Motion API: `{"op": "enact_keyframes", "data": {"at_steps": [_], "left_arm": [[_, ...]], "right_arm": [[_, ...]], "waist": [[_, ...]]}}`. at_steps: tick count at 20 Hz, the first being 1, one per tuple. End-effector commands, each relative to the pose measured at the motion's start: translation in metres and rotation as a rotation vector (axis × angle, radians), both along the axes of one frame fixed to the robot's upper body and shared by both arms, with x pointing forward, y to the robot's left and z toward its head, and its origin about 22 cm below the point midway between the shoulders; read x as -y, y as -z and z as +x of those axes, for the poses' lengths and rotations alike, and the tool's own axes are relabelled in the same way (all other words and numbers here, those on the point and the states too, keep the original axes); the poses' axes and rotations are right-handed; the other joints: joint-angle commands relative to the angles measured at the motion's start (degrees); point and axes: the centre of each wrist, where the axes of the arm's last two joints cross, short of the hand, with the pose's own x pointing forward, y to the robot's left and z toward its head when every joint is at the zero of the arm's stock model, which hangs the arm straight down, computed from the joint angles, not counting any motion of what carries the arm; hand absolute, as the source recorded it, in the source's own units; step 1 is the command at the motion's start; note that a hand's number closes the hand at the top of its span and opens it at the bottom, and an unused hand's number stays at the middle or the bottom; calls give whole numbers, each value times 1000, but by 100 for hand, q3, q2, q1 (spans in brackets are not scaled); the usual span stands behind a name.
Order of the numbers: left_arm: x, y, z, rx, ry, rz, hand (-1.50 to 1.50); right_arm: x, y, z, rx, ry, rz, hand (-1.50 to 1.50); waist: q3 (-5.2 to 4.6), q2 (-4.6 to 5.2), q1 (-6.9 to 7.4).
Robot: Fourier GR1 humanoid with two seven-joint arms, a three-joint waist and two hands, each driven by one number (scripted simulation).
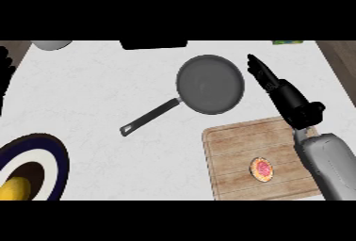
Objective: Pick the cupcake from the cutting board and place it in the pan
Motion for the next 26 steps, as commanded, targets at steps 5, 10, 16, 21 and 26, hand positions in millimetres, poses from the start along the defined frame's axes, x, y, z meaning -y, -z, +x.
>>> {"op": "enact_keyframes", "data": {"at_steps": [5, 10, 16, 21, 26], "left_arm": [[-12, 64, -23, -264, -132, -44, 0], [-29, 90, -49, -366, -227, -106, 0], [-14, 103, -62, -398, -135, -134, 0], [-6, 97, -51, -391, -142, -116, 0], [-7, 89, -36, -374, -110, -119, 0]], "right_arm": [[4, -5, -29, 80, 242, 289, -150], [100, 30, -54, 88, 891, 45, 150], [44, 52, -139, 301, 941, 248, -150], [34, 21, -194, 250, 888, 62, -150], [45, 6, -200, 81, 908, -218, -150]], "waist": [[-156, -46, 46], [-162, -123, -605], [-156, -120, -97], [-167, -71, 59], [-191, 6, 150]]}}
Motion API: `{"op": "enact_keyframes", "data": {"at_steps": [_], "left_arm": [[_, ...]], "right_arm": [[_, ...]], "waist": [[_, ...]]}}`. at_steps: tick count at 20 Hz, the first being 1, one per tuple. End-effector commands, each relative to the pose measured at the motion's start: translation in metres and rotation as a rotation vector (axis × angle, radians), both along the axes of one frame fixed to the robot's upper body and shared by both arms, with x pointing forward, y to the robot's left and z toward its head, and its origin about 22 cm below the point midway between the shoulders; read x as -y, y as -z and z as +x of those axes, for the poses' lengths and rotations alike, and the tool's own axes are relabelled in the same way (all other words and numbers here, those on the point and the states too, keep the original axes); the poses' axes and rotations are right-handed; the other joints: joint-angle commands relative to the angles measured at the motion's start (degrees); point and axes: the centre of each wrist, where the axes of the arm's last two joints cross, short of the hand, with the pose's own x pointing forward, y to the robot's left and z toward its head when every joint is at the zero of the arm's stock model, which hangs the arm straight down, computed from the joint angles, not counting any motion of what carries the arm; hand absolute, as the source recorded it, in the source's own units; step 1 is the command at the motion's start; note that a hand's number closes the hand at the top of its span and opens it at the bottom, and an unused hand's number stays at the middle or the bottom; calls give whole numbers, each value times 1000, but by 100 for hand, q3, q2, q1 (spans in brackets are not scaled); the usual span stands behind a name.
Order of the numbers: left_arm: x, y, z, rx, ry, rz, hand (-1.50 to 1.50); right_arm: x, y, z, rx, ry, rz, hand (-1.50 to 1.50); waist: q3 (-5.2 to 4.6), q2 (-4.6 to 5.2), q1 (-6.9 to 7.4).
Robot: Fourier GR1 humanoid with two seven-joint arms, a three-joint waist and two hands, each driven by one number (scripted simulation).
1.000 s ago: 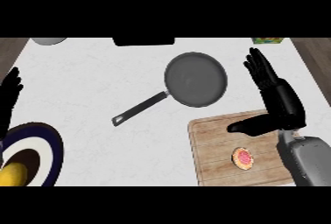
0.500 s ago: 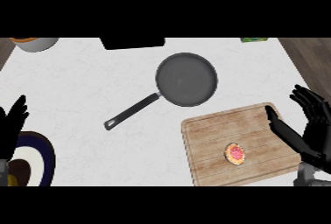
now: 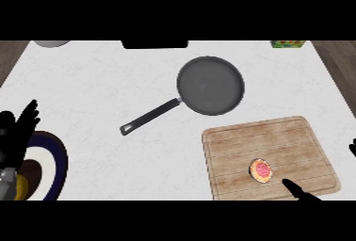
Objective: Pick the cupcake from the cutting board and place it in the pan
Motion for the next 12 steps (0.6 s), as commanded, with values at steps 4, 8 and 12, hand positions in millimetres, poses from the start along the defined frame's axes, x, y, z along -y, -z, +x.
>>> {"op": "enact_keyframes", "data": {"at_steps": [4, 8, 12], "left_arm": [[9, -1, 9, 14, 29, 3, 0], [18, -4, 17, 12, 55, -5, 0], [26, 0, 17, 4, 79, -19, 0]], "right_arm": [[19, -41, -19, -389, -14, -296, -150], [5, -60, -17, -596, -16, -388, -150], [-6, -84, -9, -769, 1, -483, -150]], "waist": [[-36, 77, 142], [-34, 99, 280], [-17, 81, 362]]}}
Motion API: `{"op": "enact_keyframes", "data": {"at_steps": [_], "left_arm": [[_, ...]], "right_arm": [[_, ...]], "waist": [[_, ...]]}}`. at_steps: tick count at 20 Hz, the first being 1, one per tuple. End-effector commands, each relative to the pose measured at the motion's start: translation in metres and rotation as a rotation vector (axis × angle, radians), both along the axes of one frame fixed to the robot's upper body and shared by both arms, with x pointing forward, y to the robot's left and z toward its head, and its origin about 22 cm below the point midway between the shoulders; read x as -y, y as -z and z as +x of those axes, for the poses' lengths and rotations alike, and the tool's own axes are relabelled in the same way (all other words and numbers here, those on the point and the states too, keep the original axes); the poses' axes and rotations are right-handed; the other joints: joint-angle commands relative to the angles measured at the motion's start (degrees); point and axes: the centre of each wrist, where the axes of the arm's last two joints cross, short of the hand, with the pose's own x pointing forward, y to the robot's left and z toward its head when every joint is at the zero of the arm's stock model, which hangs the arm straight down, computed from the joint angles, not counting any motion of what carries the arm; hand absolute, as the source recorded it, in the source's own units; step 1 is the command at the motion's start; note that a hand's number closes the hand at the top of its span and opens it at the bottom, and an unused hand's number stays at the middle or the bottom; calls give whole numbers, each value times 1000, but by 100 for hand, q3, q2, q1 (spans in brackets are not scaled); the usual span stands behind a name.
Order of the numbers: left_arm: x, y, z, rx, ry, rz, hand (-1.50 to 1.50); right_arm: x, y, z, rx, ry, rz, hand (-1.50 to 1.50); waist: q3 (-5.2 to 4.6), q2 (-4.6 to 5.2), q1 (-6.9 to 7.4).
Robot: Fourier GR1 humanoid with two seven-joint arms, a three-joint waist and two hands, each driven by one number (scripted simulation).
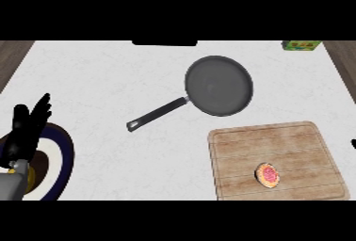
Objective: Pick the cupcake from the cutting board and place it in the pan
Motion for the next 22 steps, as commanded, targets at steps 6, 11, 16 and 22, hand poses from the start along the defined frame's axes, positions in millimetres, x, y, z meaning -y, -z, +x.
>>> {"op": "enact_keyframes", "data": {"at_steps": [6, 11, 16, 22], "left_arm": [[3, 7, 5, -3, 2, 14, 0], [2, 12, -6, -15, -12, 26, 0], [-6, 9, -5, -17, -17, -2, 0], [3, 28, -13, -18, -22, -2, 0]], "right_arm": [[-56, -18, 35, -315, 3, -147, -150], [-88, -9, 47, -364, 0, -138, -150], [-92, 6, 72, -405, 16, -175, -150], [-94, 37, 70, -468, 1, -210, -150]], "waist": [[30, -16, 100], [39, -61, -26], [43, -62, -70], [45, -63, -125]]}}
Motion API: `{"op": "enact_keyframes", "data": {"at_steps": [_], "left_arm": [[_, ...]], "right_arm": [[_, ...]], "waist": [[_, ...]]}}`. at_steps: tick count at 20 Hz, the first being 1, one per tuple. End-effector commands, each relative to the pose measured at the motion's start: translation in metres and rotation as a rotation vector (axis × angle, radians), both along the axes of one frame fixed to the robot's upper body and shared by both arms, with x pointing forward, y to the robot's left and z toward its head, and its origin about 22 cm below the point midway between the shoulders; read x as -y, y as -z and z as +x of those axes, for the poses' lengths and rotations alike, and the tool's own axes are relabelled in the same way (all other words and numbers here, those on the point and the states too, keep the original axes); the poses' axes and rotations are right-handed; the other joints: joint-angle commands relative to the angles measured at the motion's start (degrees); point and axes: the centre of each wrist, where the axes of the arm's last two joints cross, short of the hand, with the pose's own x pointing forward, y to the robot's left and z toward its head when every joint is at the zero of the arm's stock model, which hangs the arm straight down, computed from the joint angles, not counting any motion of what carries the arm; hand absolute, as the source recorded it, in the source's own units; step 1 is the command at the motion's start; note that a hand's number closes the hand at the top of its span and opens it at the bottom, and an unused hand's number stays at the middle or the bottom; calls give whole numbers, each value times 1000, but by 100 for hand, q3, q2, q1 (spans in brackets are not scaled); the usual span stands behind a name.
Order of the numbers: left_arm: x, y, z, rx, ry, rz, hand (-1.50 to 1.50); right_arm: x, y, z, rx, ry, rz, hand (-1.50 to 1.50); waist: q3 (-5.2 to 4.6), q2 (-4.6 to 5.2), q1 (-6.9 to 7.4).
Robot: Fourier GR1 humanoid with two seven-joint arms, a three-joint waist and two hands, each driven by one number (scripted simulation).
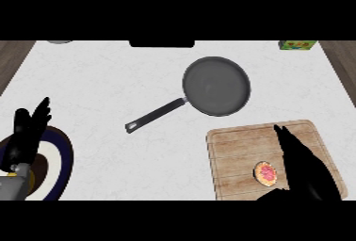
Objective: Pick the cupcake from the cutting board and place it in the pan
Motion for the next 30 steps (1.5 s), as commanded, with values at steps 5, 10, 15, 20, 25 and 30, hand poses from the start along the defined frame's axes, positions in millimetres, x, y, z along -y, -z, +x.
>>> {"op": "enact_keyframes", "data": {"at_steps": [5, 10, 15, 20, 25, 30], "left_arm": [[5, -1, 12, 17, -19, 18, 0], [14, 6, 17, 12, -1, 4, 0], [7, 2, -8, -15, -13, 5, 0], [2, 8, -3, -8, 1, -10, 0], [2, 2, 21, -14, -33, 5, 0], [1, -14, 12, 8, -5, -1, 0]], "right_arm": [[-19, 17, 7, -125, 78, -67, -150], [-15, 31, 13, -108, 71, -53, -150], [-5, 25, 16, -105, 92, -37, -150], [-13, 50, 22, -156, 91, -63, -150], [-6, 47, 44, -189, 112, -55, -150], [3, 75, 27, -203, 80, -99, 150]], "waist": [[2, 6, -62], [4, 4, -71], [6, -10, -38], [5, -2, -44], [3, 14, -72], [6, -5, -51]]}}
